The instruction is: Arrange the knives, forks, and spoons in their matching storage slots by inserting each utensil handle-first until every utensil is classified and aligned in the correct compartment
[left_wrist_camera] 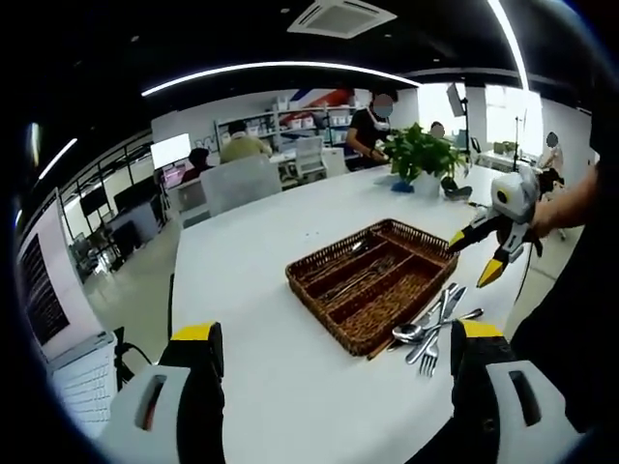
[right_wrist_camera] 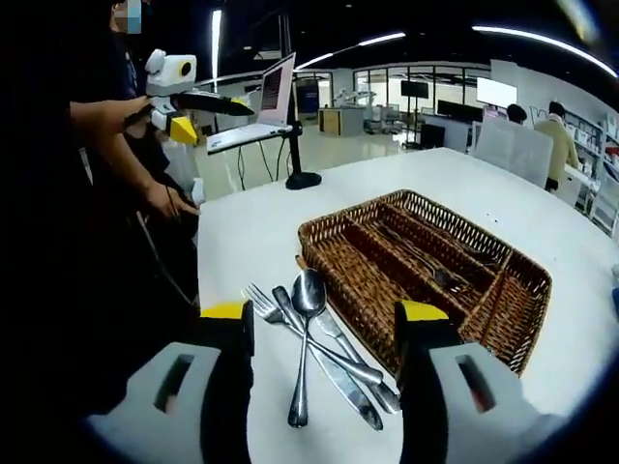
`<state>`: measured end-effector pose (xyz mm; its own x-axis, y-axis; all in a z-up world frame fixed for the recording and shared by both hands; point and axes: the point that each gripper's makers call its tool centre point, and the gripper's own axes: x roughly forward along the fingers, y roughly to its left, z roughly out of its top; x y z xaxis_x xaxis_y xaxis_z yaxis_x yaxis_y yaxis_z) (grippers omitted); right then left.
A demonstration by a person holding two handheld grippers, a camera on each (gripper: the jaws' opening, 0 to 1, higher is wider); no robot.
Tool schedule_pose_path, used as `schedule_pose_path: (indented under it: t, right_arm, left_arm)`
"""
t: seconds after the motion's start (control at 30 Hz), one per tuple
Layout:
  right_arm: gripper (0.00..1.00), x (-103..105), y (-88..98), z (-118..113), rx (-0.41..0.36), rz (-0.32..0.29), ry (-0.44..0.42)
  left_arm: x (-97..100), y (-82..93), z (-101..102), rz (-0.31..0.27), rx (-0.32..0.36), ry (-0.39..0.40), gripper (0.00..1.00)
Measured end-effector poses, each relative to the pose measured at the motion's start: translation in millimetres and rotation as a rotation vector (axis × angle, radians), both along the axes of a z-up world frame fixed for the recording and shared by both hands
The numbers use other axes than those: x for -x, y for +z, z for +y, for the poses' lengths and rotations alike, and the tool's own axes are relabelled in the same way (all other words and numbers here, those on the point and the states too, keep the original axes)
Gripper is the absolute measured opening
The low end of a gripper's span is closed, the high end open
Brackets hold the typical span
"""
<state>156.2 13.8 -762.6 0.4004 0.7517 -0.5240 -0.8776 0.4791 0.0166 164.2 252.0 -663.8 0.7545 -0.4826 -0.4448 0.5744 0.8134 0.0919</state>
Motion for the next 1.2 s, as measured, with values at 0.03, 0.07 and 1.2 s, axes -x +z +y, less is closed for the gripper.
schedule_pose_path:
  t: [0.03, 0.07, 1.2]
  right_arm:
    - [0.54, 0.6, -0.1, 0.7, 0.002, -0.001, 0.001]
    - [0.54, 0.6, -0.1, 0.9, 0.001, -0.002, 0.000]
    - [0.16, 27.6, -100.8, 14.4, 0.162, 0.139, 0.089]
  left_arm:
    - [-0.3, -0.8, 0.0, 0.002, 0.001, 0.002, 1.00]
    - [-0.4, -1.1, 0.0, 0.005, 0.001, 0.005, 1.00]
    - [3.0, -1.5, 8.2, 0.029, -0.013, 0.006, 1.00]
